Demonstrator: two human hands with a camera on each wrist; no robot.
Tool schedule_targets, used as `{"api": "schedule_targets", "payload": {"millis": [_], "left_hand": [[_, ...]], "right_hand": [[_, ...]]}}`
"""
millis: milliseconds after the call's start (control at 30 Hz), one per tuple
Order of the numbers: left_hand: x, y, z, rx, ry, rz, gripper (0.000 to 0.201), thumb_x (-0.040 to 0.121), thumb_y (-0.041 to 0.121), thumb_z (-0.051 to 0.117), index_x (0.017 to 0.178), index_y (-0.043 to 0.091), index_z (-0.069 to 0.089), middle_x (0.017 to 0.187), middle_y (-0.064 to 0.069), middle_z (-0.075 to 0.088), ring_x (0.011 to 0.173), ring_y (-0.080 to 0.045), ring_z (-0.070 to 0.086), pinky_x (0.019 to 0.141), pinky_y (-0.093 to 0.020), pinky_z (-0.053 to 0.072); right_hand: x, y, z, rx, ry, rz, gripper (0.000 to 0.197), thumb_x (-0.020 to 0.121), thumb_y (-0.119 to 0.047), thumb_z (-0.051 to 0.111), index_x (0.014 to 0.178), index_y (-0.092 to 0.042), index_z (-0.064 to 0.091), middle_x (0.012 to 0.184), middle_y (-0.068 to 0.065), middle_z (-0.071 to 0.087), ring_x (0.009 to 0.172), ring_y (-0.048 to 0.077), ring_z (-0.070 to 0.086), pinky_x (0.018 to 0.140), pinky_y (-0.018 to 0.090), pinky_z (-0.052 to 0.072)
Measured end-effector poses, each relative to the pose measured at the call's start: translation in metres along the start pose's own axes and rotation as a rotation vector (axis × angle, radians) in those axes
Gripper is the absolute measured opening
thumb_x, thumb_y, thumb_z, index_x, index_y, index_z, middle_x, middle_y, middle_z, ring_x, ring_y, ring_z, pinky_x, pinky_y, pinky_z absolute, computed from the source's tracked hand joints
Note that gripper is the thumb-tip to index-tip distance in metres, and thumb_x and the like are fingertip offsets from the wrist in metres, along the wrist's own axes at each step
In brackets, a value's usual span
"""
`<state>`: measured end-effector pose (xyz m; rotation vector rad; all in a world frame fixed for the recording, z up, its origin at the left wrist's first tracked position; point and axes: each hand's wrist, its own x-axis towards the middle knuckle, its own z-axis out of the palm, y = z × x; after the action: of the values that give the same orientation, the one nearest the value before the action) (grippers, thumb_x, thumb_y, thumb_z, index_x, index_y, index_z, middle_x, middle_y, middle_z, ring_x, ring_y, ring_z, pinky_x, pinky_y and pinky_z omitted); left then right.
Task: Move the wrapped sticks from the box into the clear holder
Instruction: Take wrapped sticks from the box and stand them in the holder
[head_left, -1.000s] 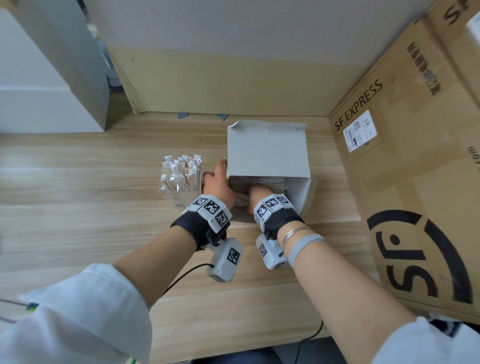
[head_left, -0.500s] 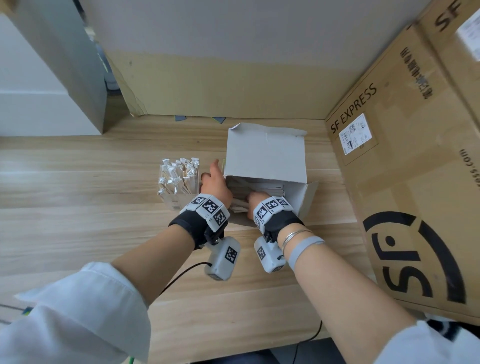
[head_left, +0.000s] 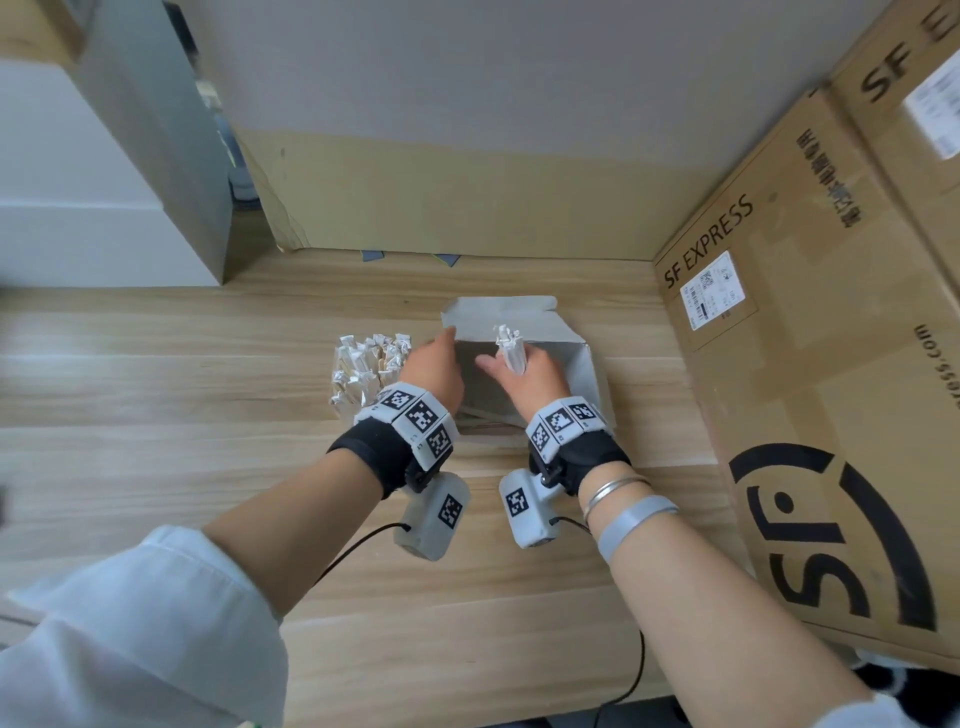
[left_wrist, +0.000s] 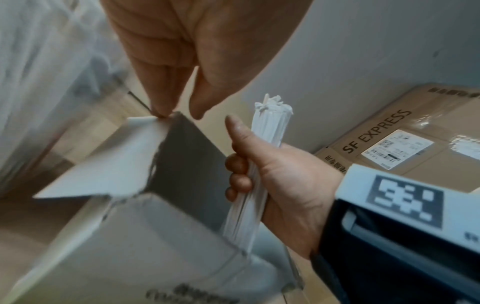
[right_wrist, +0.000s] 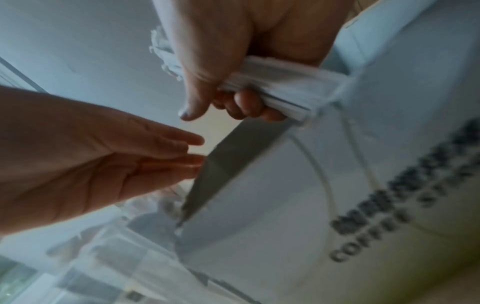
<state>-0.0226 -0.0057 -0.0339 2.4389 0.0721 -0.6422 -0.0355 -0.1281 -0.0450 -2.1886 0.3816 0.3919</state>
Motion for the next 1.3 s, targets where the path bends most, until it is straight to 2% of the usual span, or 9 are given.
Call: {"api": "schedule_targets", "payload": {"millis": [167, 267, 400, 567, 700, 767, 833, 1133, 1300], "left_hand": [[0.001, -0.025, -0.031, -0.011, 0.312, 0.145, 0.041, 0.09, 0.005, 0.05, 0.129, 0.018, 0.053, 0.143, -0.007, 0.044, 0.129, -0.025, 0.044, 0.107, -0.034, 0.034], [0.001, -0.046, -0.045, 0.145, 0.192, 0.033, 0.044, 0.087, 0.029, 0.059, 0.13, 0.031, 0.049, 0.152, -0.003, 0.029, 0.145, -0.029, 0.015, 0.116, -0.053, 0.009], [0.01, -0.065, -0.052, -0.011, 0.069, -0.008, 0.046, 0.084, 0.034, 0.063, 0.128, 0.022, 0.054, 0.136, -0.01, 0.051, 0.116, -0.027, 0.055, 0.096, -0.036, 0.044], [0.01, -0.076, -0.063, -0.063, 0.116, -0.015, 0.03, 0.091, 0.014, 0.053, 0.118, 0.011, 0.063, 0.116, -0.011, 0.068, 0.099, -0.028, 0.063, 0.074, -0.024, 0.04], [0.009, -0.078, -0.068, -0.094, 0.095, -0.002, 0.028, 0.091, 0.012, 0.052, 0.117, 0.009, 0.064, 0.117, -0.011, 0.068, 0.104, -0.026, 0.063, 0.08, -0.026, 0.043], [0.01, -0.08, -0.068, -0.111, 0.099, -0.015, 0.03, 0.092, 0.014, 0.052, 0.121, 0.01, 0.062, 0.121, -0.01, 0.066, 0.108, -0.025, 0.062, 0.087, -0.028, 0.046], [0.012, -0.082, -0.069, -0.124, 0.077, -0.037, 0.031, 0.093, 0.015, 0.052, 0.123, 0.011, 0.061, 0.122, -0.01, 0.066, 0.108, -0.027, 0.063, 0.088, -0.031, 0.048], [0.017, -0.083, -0.068, -0.115, 0.068, -0.051, 0.03, 0.093, 0.017, 0.051, 0.121, 0.01, 0.061, 0.122, -0.013, 0.065, 0.111, -0.029, 0.059, 0.089, -0.029, 0.044], [0.015, -0.08, -0.068, -0.108, 0.05, -0.06, 0.035, 0.091, 0.003, 0.048, 0.124, 0.008, 0.059, 0.124, -0.012, 0.064, 0.112, -0.027, 0.059, 0.089, -0.03, 0.045]], "right_hand": [[0.003, -0.037, 0.009, 0.21, 0.095, -0.061, 0.038, 0.087, -0.039, 0.059, 0.057, -0.02, 0.047, 0.058, -0.001, 0.049, 0.056, 0.017, 0.045, 0.065, 0.029, 0.041], [0.003, -0.065, 0.015, 0.319, 0.101, -0.173, 0.042, 0.091, -0.031, 0.055, 0.055, -0.019, 0.037, 0.054, -0.002, 0.042, 0.048, 0.013, 0.037, 0.057, 0.024, 0.038], [-0.002, -0.099, 0.026, 0.453, 0.038, -0.326, 0.04, 0.096, -0.022, 0.05, 0.058, -0.019, 0.037, 0.053, 0.001, 0.039, 0.047, 0.015, 0.034, 0.051, 0.024, 0.035], [-0.004, -0.114, 0.048, 0.589, -0.098, -0.31, 0.035, 0.096, -0.019, 0.05, 0.063, -0.021, 0.042, 0.049, -0.005, 0.042, 0.042, 0.012, 0.036, 0.049, 0.024, 0.036], [0.002, -0.101, 0.069, 0.346, -0.092, -0.27, 0.036, 0.094, -0.026, 0.053, 0.06, -0.015, 0.051, 0.055, 0.0, 0.055, 0.051, 0.016, 0.051, 0.064, 0.031, 0.046], [0.007, -0.092, 0.076, 0.16, -0.061, -0.24, 0.028, 0.086, -0.033, 0.059, 0.068, -0.011, 0.059, 0.08, 0.01, 0.067, 0.081, 0.027, 0.062, 0.082, 0.037, 0.05], [0.009, -0.084, 0.079, 0.005, -0.041, -0.226, 0.014, 0.079, -0.033, 0.062, 0.071, -0.022, 0.057, 0.096, -0.004, 0.06, 0.107, 0.025, 0.052, 0.096, 0.035, 0.044], [0.002, -0.06, 0.077, -0.332, -0.087, -0.269, 0.017, 0.086, -0.029, 0.061, 0.098, -0.021, 0.071, 0.136, -0.005, 0.047, 0.13, 0.022, 0.029, 0.11, 0.032, 0.022], [0.001, -0.06, 0.074, -0.445, -0.118, -0.382, 0.029, 0.079, -0.04, 0.067, 0.104, -0.026, 0.062, 0.135, -0.007, 0.043, 0.128, 0.022, 0.029, 0.106, 0.037, 0.024]]}}
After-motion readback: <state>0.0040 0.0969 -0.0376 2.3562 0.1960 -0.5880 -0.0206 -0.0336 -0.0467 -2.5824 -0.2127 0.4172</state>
